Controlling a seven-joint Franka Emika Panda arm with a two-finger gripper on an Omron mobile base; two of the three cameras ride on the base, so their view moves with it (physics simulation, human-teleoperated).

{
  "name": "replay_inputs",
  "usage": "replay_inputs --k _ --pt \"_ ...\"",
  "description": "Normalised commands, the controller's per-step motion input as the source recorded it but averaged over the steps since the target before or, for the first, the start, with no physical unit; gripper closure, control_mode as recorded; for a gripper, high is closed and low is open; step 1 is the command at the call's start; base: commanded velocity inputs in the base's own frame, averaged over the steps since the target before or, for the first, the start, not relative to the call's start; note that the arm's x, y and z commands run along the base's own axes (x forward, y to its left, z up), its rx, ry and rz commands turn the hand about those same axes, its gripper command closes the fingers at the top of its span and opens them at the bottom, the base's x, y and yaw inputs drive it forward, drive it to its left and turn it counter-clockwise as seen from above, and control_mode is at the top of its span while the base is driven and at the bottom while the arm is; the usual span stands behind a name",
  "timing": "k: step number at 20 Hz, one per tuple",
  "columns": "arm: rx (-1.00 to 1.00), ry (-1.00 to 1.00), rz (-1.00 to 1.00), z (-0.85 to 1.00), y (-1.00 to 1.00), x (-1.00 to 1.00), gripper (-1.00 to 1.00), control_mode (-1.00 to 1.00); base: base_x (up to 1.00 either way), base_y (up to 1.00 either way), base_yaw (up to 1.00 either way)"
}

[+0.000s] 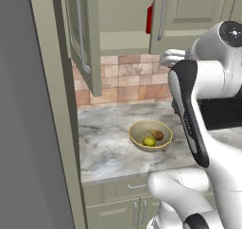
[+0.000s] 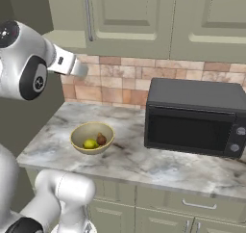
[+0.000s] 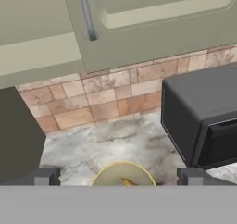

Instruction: Open the cabinet. Pick the pear and pear from the cabinet and place them into the bowl. Then close the cabinet.

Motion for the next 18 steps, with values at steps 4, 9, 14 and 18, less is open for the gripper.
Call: replay_inputs --k 4,9,14,18 --pt "-0.02 0.00 0.04 -0.39 0.07 -1.00 -1.00 -1.00 0.00 0.00 0.00" --pt "-0.12 -0.40 0.05 -0.10 0.55 -1.00 -1.00 -1.00 0.00 0.00 0.00" --pt "-0.17 -0.79 0.15 0.32 0.71 -0.60 -1.00 -1.00 0.00 0.00 0.00" --pt "-0.21 -0.67 0.27 0.09 0.98 -0.28 -1.00 -1.00 0.00 0.00 0.00"
